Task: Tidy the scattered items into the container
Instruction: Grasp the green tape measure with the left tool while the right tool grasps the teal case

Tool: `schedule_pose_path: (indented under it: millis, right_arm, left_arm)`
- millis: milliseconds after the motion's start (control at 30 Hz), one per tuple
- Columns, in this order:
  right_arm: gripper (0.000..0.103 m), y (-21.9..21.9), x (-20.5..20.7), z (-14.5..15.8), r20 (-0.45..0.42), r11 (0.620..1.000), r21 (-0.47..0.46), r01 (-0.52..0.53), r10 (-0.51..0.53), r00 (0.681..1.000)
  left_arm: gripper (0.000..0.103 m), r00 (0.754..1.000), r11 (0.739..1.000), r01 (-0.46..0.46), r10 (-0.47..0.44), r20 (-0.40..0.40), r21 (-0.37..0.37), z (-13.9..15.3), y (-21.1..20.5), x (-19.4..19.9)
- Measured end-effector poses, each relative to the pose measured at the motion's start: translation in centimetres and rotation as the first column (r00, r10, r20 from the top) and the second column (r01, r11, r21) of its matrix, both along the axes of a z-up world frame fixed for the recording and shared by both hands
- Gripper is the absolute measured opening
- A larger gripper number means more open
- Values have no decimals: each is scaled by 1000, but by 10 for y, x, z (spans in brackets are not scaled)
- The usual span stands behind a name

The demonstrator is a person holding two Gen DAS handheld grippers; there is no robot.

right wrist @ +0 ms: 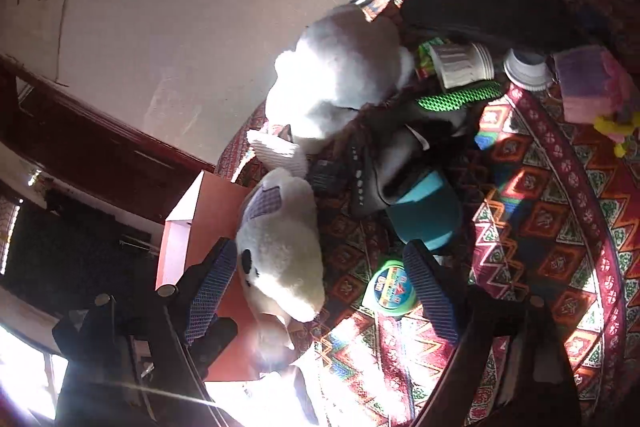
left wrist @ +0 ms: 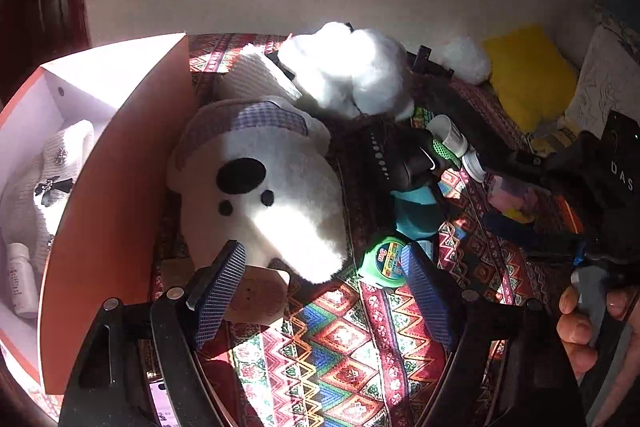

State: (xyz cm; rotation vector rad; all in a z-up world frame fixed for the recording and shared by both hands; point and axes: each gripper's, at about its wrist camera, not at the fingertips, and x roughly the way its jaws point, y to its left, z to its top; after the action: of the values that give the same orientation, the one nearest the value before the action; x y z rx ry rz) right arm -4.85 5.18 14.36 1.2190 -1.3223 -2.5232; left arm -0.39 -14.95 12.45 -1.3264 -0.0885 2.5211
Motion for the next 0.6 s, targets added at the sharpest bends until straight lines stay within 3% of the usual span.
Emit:
schedule_pose_path:
  millis: [100, 300, 433, 600]
  right_arm:
    - [82, 21, -4, -31, 87, 998, -51, 33, -28, 996]
    - [81, 36, -19, -60, 177, 998, 31, 51, -56, 983]
    - [81, 19, -47, -64, 188, 987, 150, -56, 27, 982]
    - [82, -9, -67, -84, 262, 943, 264, -202, 132, 956]
  left_arm:
    - [80, 995, 993, 95, -93, 29, -70, -21, 42, 8]
    - [80, 978, 969, 203, -193, 81, -139, -59, 81, 5]
    - [80, 973, 967, 207, -187, 133, -149, -82, 84, -14]
    - [79, 978, 972, 191, -176, 116, -139, -85, 80, -33]
